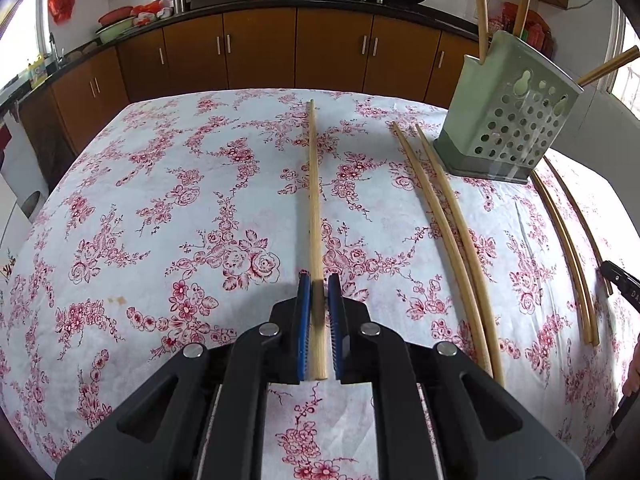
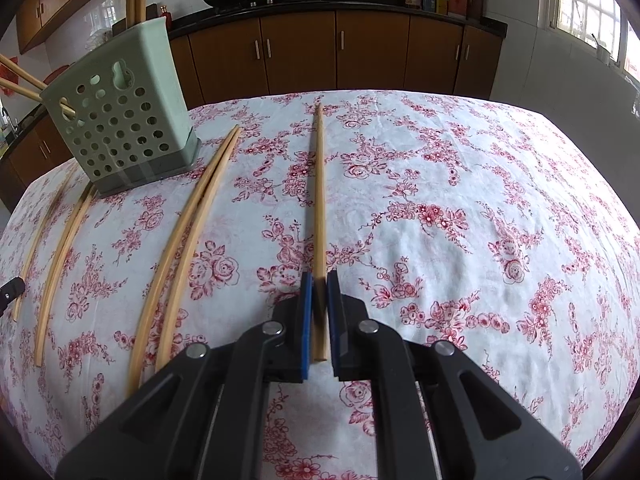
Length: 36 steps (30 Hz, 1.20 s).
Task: Organize utensils
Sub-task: 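Lift the chopstick with the left gripper toward the holder while the right gripper carries its own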
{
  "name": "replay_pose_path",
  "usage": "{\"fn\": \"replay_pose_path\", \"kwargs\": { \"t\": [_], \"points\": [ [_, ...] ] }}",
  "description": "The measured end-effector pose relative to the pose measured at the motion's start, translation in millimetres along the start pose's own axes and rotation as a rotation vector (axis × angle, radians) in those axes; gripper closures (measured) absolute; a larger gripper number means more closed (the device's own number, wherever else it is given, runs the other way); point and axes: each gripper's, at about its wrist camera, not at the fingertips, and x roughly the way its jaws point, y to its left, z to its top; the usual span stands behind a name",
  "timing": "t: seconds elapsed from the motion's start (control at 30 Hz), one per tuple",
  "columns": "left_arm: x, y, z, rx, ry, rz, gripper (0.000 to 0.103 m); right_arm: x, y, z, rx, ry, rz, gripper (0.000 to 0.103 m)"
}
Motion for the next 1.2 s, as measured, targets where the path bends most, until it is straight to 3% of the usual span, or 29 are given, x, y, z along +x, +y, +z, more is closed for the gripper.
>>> {"fn": "replay_pose_path", "kwargs": {
  "t": [0.4, 0.87, 1.03, 1.2],
  "points": [
    [-14, 2, -5, 0.014, 0.003, 0.0, 0.096, -17, -4, -6, -0.007, -0.025, 0.009, 0.095],
    [-117, 12, 55, -0.052, -0.32, -0.07, 0.096, -113, -23, 47, 0.036, -0.331, 0.043, 0.095],
    [-142, 10, 71, -0.061, -0.4, -0.092, 0.096, -138, -27, 61, 0.049, -0.415, 0.063, 0.095],
    [-151, 4, 81, -0.044, -0.436, -0.093, 0.096, -144, -27, 70, 0.056, -0.441, 0.071, 0.095]
  ]
}}
